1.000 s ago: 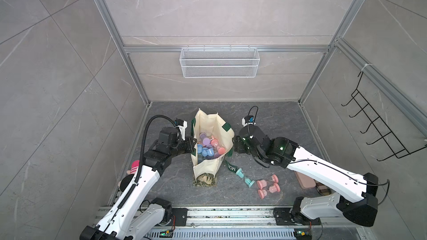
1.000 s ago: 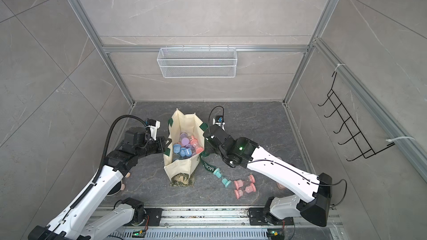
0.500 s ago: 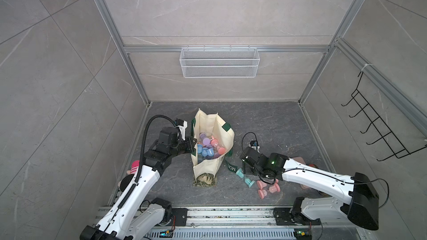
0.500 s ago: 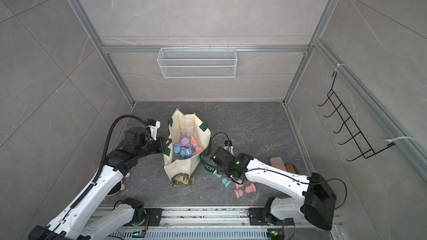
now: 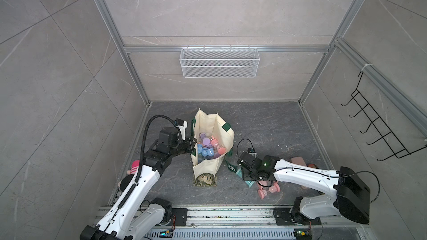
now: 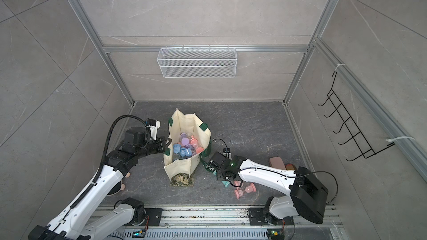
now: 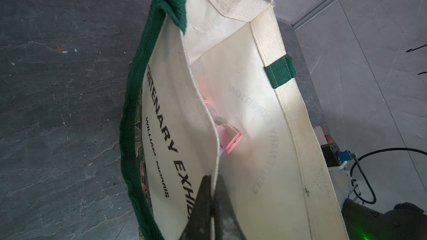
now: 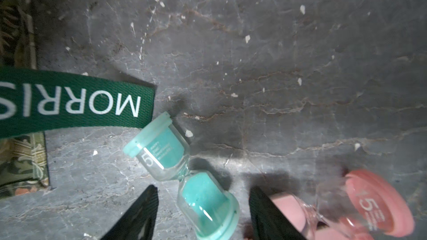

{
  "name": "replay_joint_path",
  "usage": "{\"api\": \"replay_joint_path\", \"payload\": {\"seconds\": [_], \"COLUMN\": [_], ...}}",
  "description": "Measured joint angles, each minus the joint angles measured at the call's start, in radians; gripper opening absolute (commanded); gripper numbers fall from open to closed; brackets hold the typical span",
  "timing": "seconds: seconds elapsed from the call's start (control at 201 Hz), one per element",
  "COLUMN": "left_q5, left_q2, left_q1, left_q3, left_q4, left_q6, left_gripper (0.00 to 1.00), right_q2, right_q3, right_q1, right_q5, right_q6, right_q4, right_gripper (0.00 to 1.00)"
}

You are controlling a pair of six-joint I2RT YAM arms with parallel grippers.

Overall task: Put the hourglass into the canvas bag
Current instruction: Pick up the hourglass from the center of the board.

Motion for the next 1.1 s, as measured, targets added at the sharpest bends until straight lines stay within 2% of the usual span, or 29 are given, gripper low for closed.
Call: {"api": "replay_joint_path", "payload": {"seconds": [0.587,1.105], "left_q5": [0.000,0.000], "left_q2": [0.002,0.002], "left_q1": [0.000,0.000], "left_q3": [0.000,0.000], "left_q4": [0.000,0.000], "left_q6": [0.000,0.000], "left_gripper": [0.00,0.00], "right_q2": [0.105,0.174], "right_q3": [-0.012,-0.011], "right_q1": [0.025,0.025], "right_q5": [-0.014,-0.013], "right_q6": [-0.001,-0.002], "right_q4": [0.005,0.040], "right_gripper": [0.62,0.53]}}
